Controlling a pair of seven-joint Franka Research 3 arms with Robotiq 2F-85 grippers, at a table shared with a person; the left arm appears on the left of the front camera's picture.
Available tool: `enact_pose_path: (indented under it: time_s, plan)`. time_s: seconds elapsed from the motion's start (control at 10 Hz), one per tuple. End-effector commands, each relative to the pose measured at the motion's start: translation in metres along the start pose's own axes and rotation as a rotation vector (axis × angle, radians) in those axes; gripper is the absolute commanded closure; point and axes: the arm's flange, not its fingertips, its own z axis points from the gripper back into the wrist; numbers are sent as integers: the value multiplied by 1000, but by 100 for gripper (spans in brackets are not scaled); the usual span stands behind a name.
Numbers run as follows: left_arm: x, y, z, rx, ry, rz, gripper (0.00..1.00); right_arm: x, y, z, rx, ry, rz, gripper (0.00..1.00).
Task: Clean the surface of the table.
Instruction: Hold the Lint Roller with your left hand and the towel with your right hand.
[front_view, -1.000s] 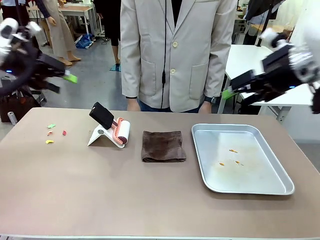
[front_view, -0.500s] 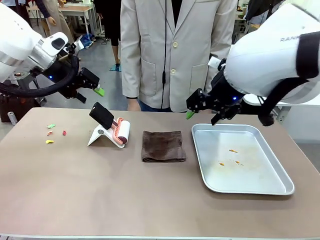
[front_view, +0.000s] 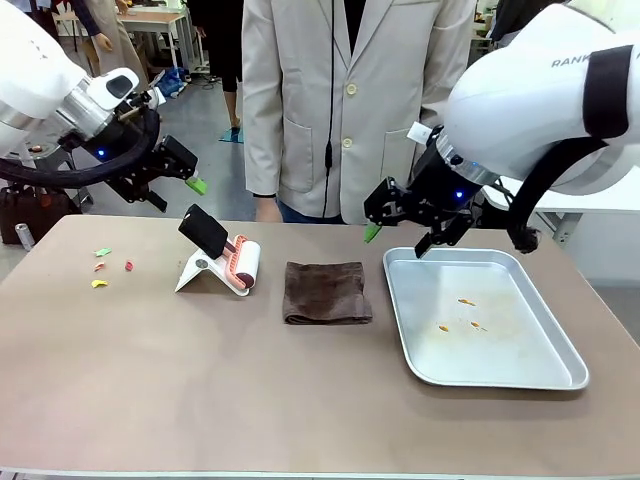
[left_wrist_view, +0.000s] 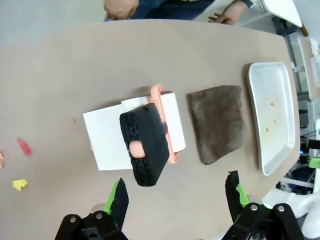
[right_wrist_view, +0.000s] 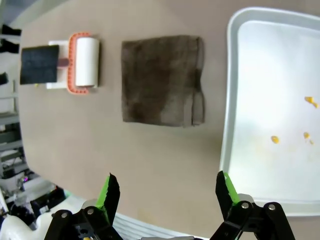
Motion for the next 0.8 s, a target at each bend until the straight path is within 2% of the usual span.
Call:
enact_pose_path:
  time_s: [0.0,0.3,0.4,0.5,0.6,0.7]
  plan:
    - [0,0,0,-9,-3,-26,0,-4,4,-6,-3,11,12,0]
    - [0,0,0,-9,-3,-26,0,-1,1,-1,2,5,3,0]
    - [0,-1,-1,0,3,-5,0,-1,9,-6,-77,21,-18,0]
    - [5,5,-10,22,46,20,0,9,15,-17,-61,29,-22,0]
    - [7,18,-13,-8,71,49,0,22,18,-29,-77,54,-48,0]
    - [6,26,-14,-7,73,77,0,30,21,-37,-82,55,-52,0]
